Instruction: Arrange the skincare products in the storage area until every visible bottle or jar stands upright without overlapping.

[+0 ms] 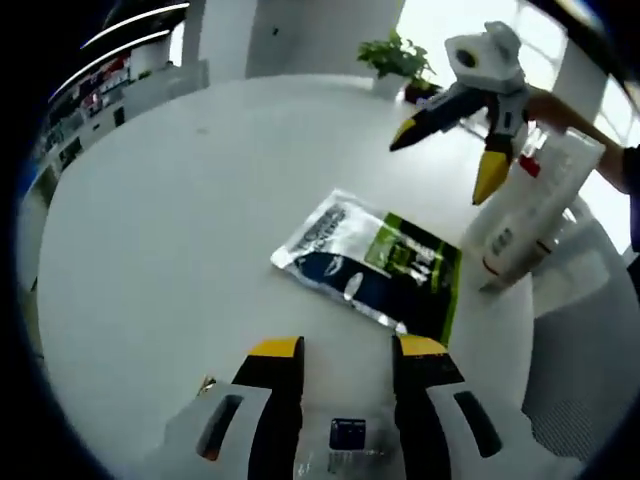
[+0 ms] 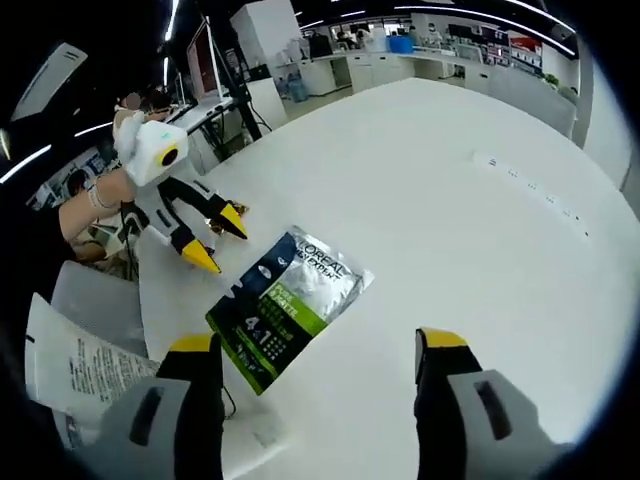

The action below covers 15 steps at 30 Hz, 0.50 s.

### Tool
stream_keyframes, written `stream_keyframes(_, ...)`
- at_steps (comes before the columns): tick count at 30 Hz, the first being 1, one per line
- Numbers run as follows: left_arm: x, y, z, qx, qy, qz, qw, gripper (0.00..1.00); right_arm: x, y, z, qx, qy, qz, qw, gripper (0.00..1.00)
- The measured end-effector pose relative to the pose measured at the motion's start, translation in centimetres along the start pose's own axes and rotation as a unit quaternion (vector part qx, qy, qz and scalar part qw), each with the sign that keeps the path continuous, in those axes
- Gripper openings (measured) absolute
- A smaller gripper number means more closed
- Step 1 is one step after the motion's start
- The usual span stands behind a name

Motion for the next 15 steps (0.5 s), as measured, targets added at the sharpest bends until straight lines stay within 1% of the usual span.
stream_keyframes(2,-0.2,-0.2,0.1,-0.003,0.009,-0.005,0.9999,0.31,0.3,-0.4,-0.3,0.013,0.007,0.011,0.9998,0.7)
stream_keyframes(5,-0.4,-0.3,0.4,-0.017,0.024,-0.01,0.9995,0.3,0.8,-1.0,-0.6,0.028,0.003,0.028,0.9992,0.59)
stream_keyframes(7,-0.5,-0.3,0.6,-0.028,0.035,-0.01,0.9989,0.29,0.9,-1.4,-0.9,0.041,0.003,0.035,0.9986,0.52)
stream_keyframes(8,-0.4,-0.4,0.8,-0.032,0.047,-0.007,0.9983,0.28,0.9,-1.6,-1.0,0.046,0.004,0.038,0.9982,0.48)
stream_keyframes(9,-0.4,-0.4,0.7,-0.03,0.051,-0.005,0.9982,0.28,1.1,-1.7,-1.2,0.053,0.005,0.044,0.9976,0.43)
stream_keyframes(13,-0.5,-0.8,0.9,-0.038,0.066,-0.012,0.997,0.26,1.1,-2.2,-1.4,0.063,-0.002,0.053,0.9966,0.35)
stream_keyframes(15,-0.6,-1.0,1.0,-0.047,0.074,-0.017,0.996,0.29,1.0,-2.5,-1.4,0.066,-0.002,0.056,0.9963,0.33)
Point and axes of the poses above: the point that each gripper's makers call its tool centre point, and the gripper's own axes: y roughly backward along the fingers, x roughly to its left, z roughly out of its top, the point moved 6 cm from there along y, roughly backward along the fingers, and after that the axes turned 8 degrees about -z, right-handed, at the moved point
